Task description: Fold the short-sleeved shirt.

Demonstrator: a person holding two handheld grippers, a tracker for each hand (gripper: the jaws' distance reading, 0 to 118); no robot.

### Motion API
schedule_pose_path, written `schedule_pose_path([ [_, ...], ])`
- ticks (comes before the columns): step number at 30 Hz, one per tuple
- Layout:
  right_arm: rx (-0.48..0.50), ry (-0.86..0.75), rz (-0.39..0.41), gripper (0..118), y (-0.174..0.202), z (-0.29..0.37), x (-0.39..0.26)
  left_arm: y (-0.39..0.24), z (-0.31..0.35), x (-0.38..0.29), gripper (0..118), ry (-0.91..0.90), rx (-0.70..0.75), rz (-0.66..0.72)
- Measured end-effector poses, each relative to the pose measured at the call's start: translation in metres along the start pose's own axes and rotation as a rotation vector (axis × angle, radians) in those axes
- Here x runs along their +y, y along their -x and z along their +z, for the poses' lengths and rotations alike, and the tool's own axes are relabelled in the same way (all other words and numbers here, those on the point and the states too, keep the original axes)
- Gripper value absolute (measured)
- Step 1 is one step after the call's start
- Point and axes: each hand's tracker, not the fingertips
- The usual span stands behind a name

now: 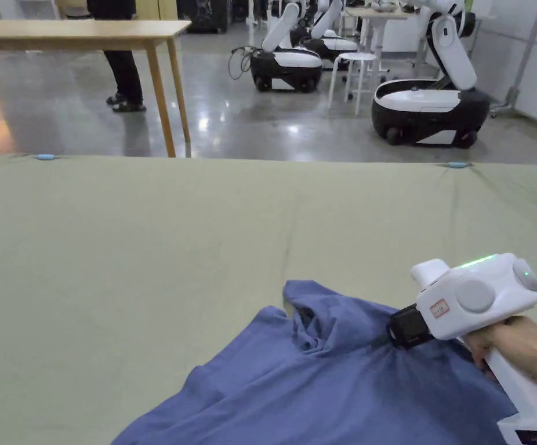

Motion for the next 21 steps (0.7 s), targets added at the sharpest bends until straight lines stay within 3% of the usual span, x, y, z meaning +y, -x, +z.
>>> schedule_pose_path([
  [1,0.073,-0.009,-0.045,33,0.0,0.007,-0.001,0.002,0.0,0.002,0,0.005,0.001,-0.003],
  [2,0.067,-0.044,-0.083,0,0.003,0.019,-0.001,0.001,0.001,0.004,0,0.006,0.002,-0.005],
  [4,0.051,-0.119,-0.04,0,0.012,0.05,-0.004,0.0,0.005,0.008,0,0.005,-0.003,-0.015],
  [9,0.077,-0.313,-0.092,0,0.002,0.175,-0.022,0.001,0.04,0.035,0,-0.074,-0.056,0.015],
  [14,-0.009,-0.5,-0.084,0,-0.002,0.319,-0.055,-0.011,0.092,0.084,0,-0.208,-0.089,0.005],
  [18,-0.022,-0.598,-0.13,0,-0.02,0.407,-0.082,-0.034,0.138,0.127,0,-0.307,-0.094,-0.071],
  [21,-0.085,-0.675,-0.157,0,-0.029,0.457,-0.102,-0.047,0.164,0.162,0,-0.343,-0.101,-0.08],
])
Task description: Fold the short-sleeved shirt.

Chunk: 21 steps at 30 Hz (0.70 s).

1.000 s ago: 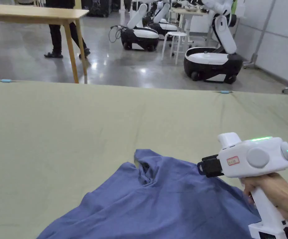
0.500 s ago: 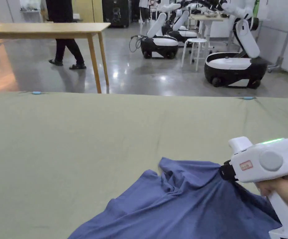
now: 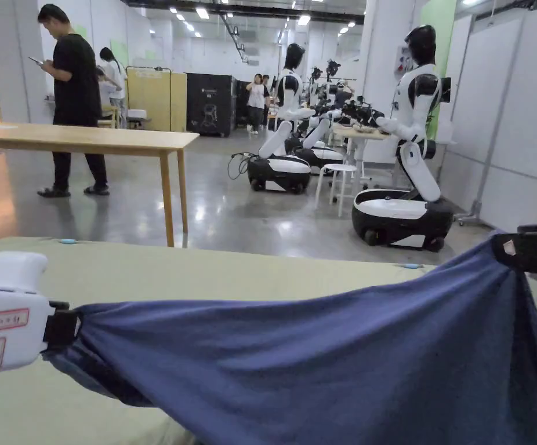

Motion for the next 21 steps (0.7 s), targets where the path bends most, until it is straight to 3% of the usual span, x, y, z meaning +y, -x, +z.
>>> schedule_pose_path([
  [10,-0.06,-0.113,-0.069,0,-0.026,0.058,0.025,-0.034,0.024,0.098,0,-0.105,0.017,-0.042],
  [21,-0.081,-0.117,-0.096,0,-0.028,-0.007,0.083,-0.034,0.012,0.177,0,-0.123,0.144,-0.093],
])
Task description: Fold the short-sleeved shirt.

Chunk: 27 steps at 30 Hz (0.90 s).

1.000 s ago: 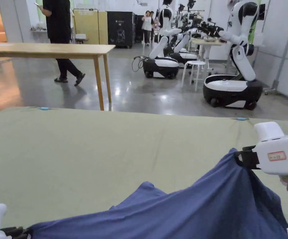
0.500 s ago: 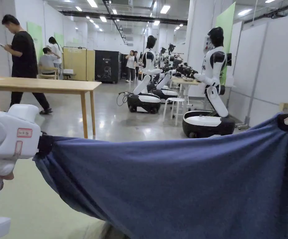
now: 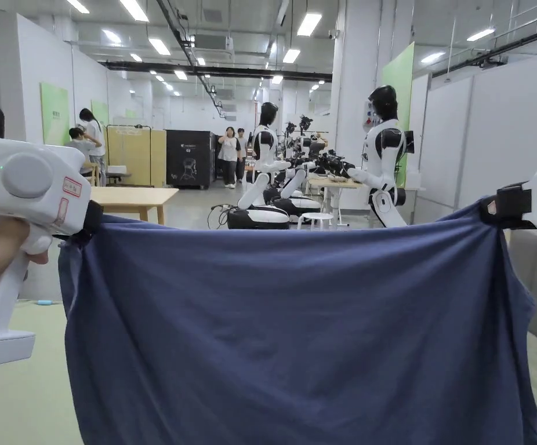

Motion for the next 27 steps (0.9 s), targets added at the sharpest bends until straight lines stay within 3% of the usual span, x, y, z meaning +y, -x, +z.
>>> schedule_pose_path([
  [4,-0.011,0.003,-0.017,0,0.002,-0.038,0.023,0.005,-0.02,0.025,0,-0.012,0.015,0.029],
  [17,-0.107,-0.011,0.034,0,-0.002,-0.163,0.102,-0.01,-0.109,0.117,0,-0.055,0.135,-0.021],
  [27,-0.144,-0.006,0.02,0,-0.009,-0.236,0.105,-0.028,-0.18,0.13,0,-0.093,0.205,-0.011],
])
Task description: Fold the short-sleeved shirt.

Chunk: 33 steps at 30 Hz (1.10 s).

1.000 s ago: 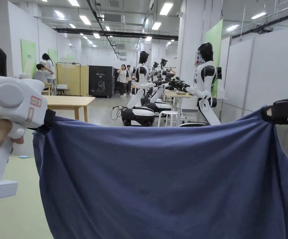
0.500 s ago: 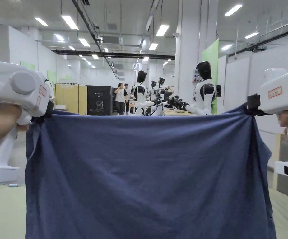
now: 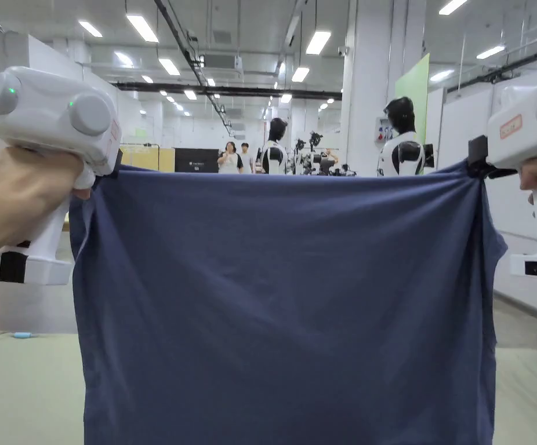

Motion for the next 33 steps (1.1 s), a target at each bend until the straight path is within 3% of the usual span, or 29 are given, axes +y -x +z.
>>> schedule_pose_path([
  [6,0.009,0.031,0.007,0,-0.001,-0.03,-0.034,-0.016,-0.032,-0.036,0,0.038,-0.008,0.009],
  [12,0.027,0.176,0.013,0,-0.01,-0.028,-0.135,-0.025,-0.048,-0.123,0,0.177,-0.108,-0.026],
  [17,0.069,0.28,-0.012,0,-0.016,0.022,-0.238,-0.031,-0.021,-0.219,0,0.286,-0.16,-0.094],
  [19,0.079,0.338,0.018,0,-0.015,0.053,-0.279,-0.026,-0.002,-0.26,0,0.323,-0.183,-0.072],
  [25,0.131,0.403,-0.014,0,-0.018,0.158,-0.383,-0.004,0.092,-0.373,0,0.395,-0.236,-0.085],
  [33,0.165,0.458,-0.054,0,-0.022,0.261,-0.47,0.036,0.177,-0.453,0,0.423,-0.265,-0.03],
])
